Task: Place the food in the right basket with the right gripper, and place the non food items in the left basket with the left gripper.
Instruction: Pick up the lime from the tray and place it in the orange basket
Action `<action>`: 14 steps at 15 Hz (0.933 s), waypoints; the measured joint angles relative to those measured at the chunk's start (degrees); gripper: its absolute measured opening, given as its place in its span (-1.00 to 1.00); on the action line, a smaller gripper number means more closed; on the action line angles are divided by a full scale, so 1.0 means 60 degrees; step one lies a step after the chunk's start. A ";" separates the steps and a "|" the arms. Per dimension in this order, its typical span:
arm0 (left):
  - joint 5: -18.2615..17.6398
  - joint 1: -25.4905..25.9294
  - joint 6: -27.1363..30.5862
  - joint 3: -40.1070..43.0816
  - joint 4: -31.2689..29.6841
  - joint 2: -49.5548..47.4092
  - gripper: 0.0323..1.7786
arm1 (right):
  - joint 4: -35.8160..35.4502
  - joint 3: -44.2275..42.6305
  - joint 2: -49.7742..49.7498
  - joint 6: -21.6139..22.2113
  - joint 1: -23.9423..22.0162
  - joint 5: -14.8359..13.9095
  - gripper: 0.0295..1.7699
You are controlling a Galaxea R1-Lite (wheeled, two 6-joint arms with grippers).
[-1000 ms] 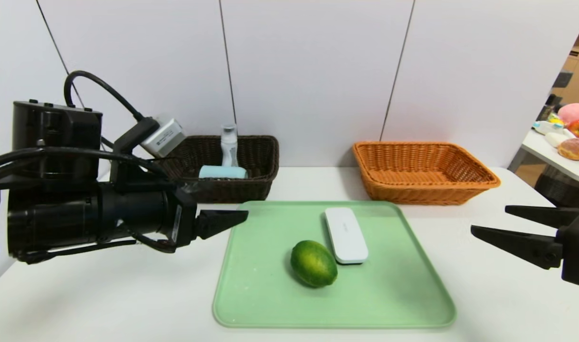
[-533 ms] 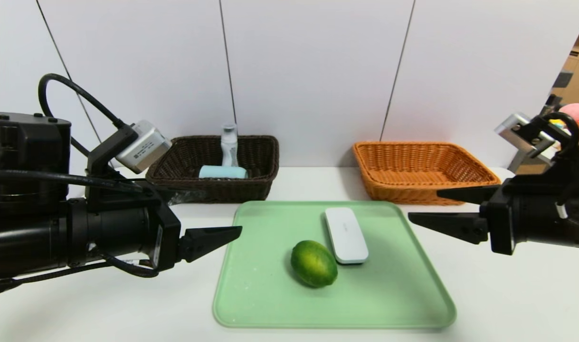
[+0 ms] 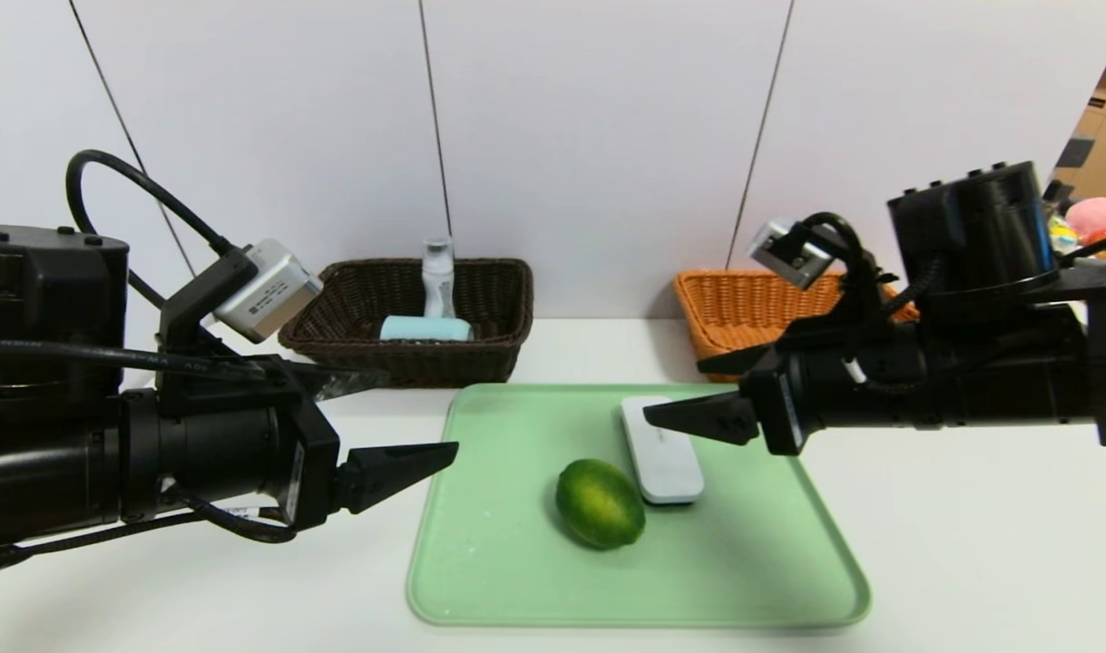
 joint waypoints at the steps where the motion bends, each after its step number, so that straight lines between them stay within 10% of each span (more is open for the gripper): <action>1: 0.0014 0.0000 0.0006 0.0000 -0.0012 0.0000 0.90 | 0.0059 -0.0177 0.0307 -0.0004 0.0175 0.0000 0.92; 14: 0.0000 0.0004 -0.0045 0.0018 -0.0041 0.0187 0.90 | 0.2137 -0.2339 0.2739 -0.1046 0.1436 -0.0703 0.92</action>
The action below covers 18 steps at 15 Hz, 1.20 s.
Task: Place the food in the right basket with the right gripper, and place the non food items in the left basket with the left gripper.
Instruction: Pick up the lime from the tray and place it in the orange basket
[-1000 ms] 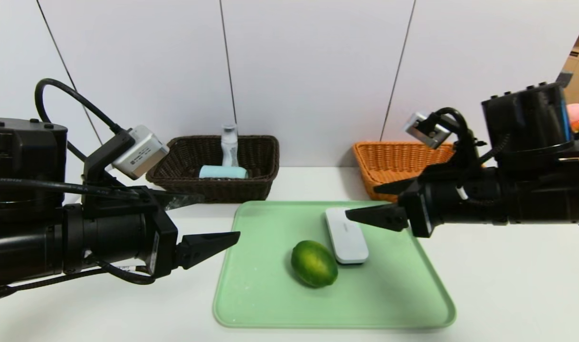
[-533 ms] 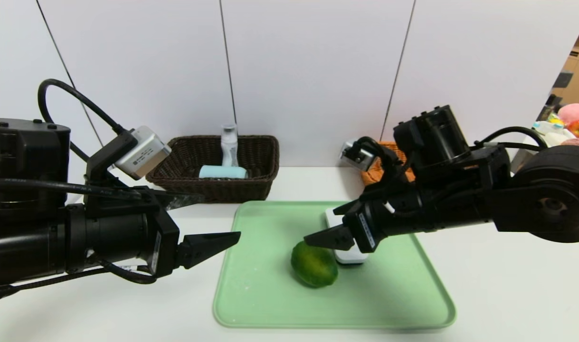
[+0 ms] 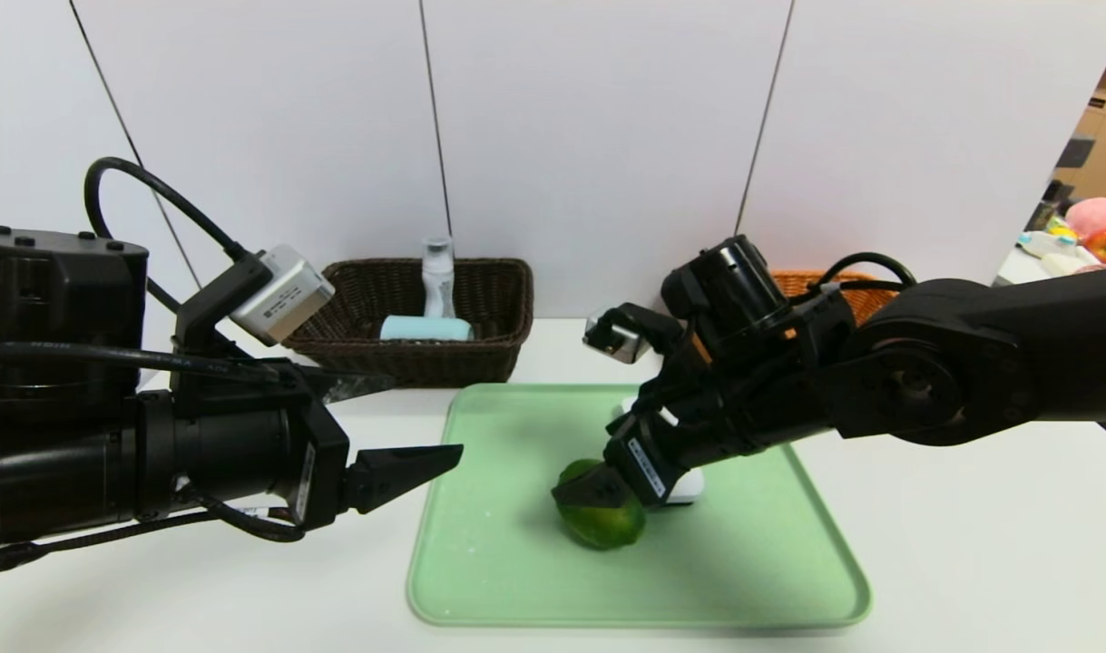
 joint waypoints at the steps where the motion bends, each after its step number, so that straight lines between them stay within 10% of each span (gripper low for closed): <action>1: 0.0000 -0.0004 -0.0006 0.0004 -0.0004 0.0000 0.90 | 0.0201 -0.0075 0.0095 -0.0083 0.0033 -0.0004 0.92; 15: -0.0026 -0.0004 0.0008 -0.0022 -0.0010 0.0014 0.90 | 0.1705 -0.0989 0.1079 -0.0451 0.0666 -0.1406 0.92; 18: -0.0026 0.0000 0.0004 -0.0022 -0.0014 0.0028 0.90 | 0.1701 -0.1008 0.1126 -0.0455 0.0709 -0.1522 0.43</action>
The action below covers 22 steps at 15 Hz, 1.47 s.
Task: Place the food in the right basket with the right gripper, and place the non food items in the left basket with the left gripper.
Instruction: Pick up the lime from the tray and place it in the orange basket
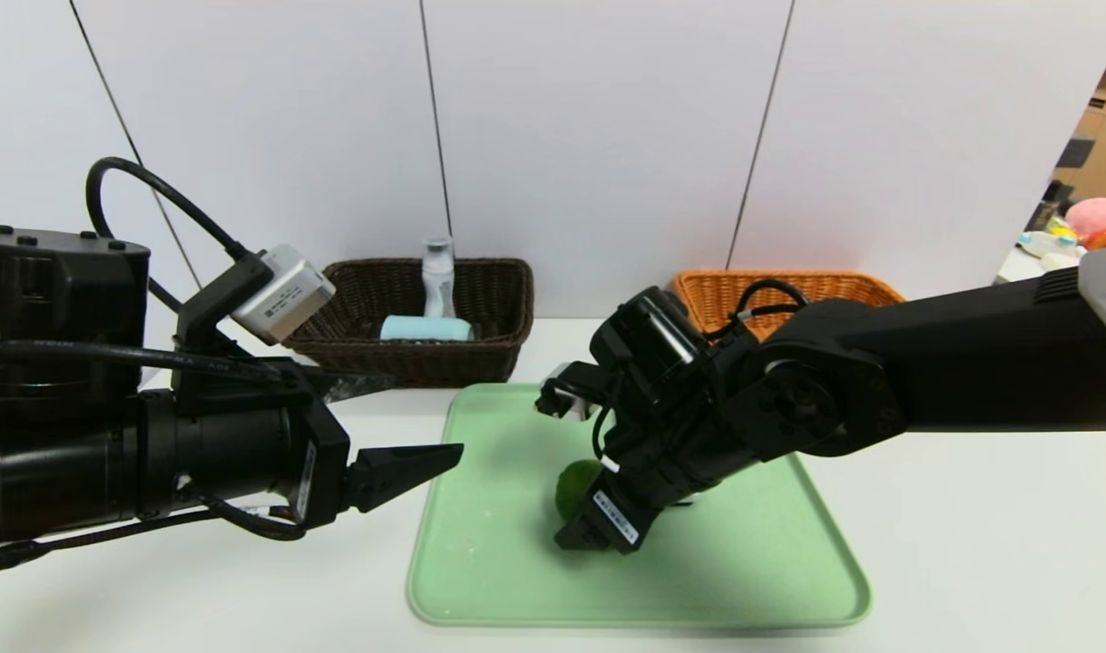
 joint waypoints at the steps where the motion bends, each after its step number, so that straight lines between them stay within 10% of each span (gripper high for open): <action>1: 0.0000 -0.0004 0.0000 0.0000 0.0004 0.0008 0.90 | 0.0018 0.0000 0.0012 0.0000 0.0008 -0.0012 0.26; 12: 0.0008 0.0002 0.0000 -0.0018 0.0000 -0.0033 0.90 | -0.0047 -0.0780 -0.0703 0.0733 -0.0226 -0.0496 0.11; 22: -0.0006 0.0000 0.0014 -0.0098 -0.0012 -0.0043 0.90 | -0.1642 -0.0784 -0.2550 0.1052 -0.3107 -0.0551 0.10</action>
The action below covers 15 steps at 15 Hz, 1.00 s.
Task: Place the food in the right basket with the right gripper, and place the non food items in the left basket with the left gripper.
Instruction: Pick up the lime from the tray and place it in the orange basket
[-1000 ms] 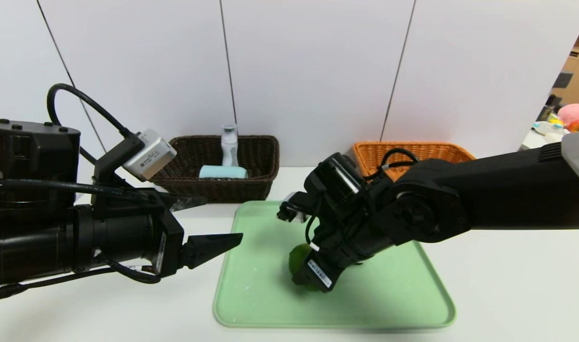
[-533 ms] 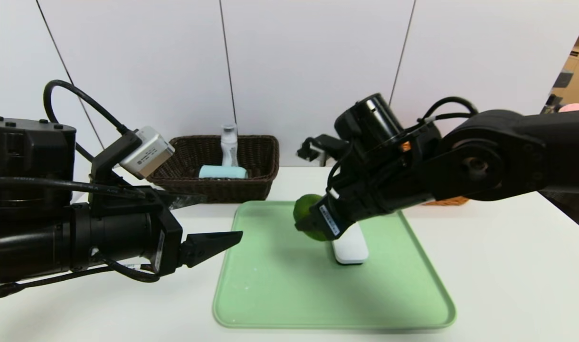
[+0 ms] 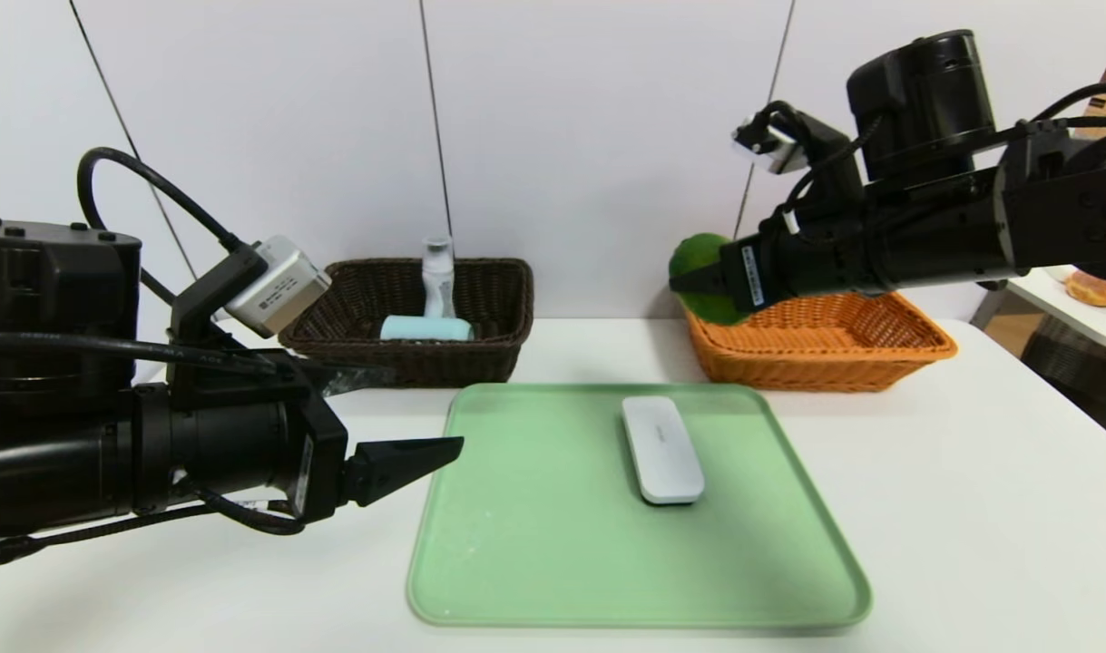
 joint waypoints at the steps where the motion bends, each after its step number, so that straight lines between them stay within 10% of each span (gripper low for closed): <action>1: -0.0008 0.0000 0.0000 0.0000 -0.0002 0.0000 0.90 | -0.0423 0.0215 -0.0087 0.0000 -0.0329 -0.0010 0.10; 15: 0.0010 0.0000 0.0004 0.0057 0.0004 0.0037 0.90 | -0.4342 0.1948 0.1250 -0.0020 -0.3675 0.0317 0.10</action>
